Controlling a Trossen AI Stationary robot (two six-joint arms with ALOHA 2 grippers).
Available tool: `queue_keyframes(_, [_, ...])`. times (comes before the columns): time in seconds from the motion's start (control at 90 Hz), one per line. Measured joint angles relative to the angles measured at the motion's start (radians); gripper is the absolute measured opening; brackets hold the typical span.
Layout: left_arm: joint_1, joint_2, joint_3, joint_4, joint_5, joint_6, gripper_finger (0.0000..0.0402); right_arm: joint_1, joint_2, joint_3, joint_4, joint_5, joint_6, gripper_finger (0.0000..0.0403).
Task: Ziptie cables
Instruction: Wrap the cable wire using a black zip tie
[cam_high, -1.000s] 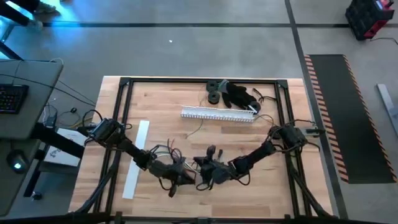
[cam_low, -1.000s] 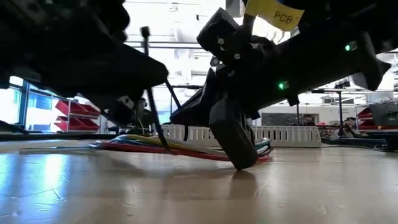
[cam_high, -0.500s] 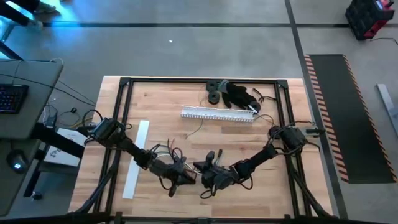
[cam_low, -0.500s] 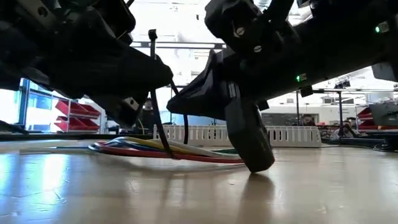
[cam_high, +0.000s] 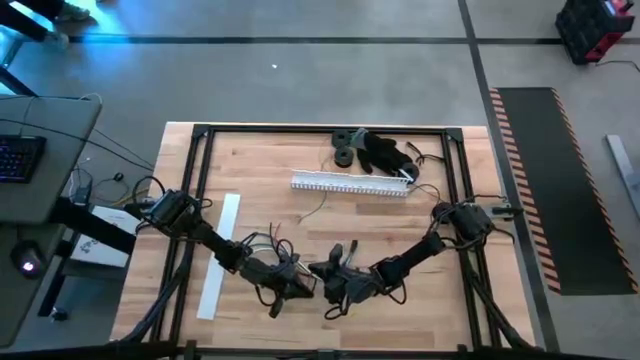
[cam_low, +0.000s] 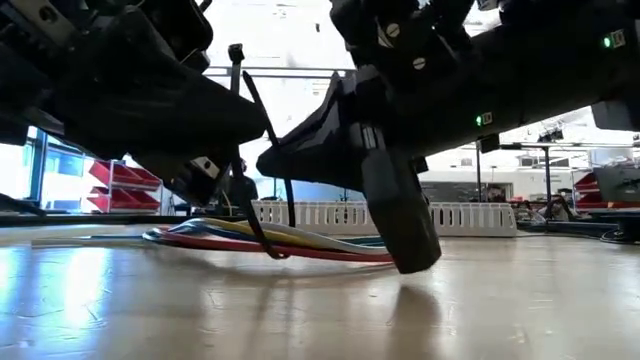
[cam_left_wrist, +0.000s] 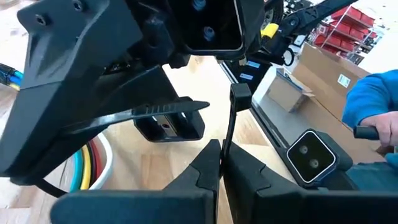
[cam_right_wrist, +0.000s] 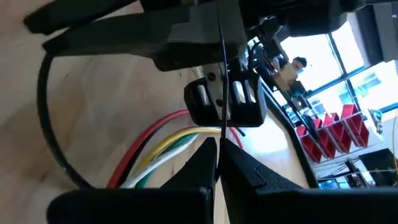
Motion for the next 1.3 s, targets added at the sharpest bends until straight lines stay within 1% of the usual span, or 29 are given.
queue_keyframes(0.211, [0.0,0.0,0.0,-0.001,0.016,-0.001,0.0,-0.005,0.0,0.0,0.019,0.001,-0.016,0.0])
queue_keyframes(0.578, [0.0,0.0,0.0,-0.001,0.016,0.0,0.0,-0.005,-0.002,0.001,0.022,0.004,-0.079,0.0])
queue_keyframes(0.844, [0.0,0.0,0.0,-0.001,0.016,0.0,0.0,0.004,-0.003,0.002,0.032,0.005,-0.162,0.0])
queue_keyframes(1.3, [0.0,0.0,0.0,-0.001,0.015,0.0,0.0,0.004,-0.003,0.002,0.046,0.007,-0.191,0.0])
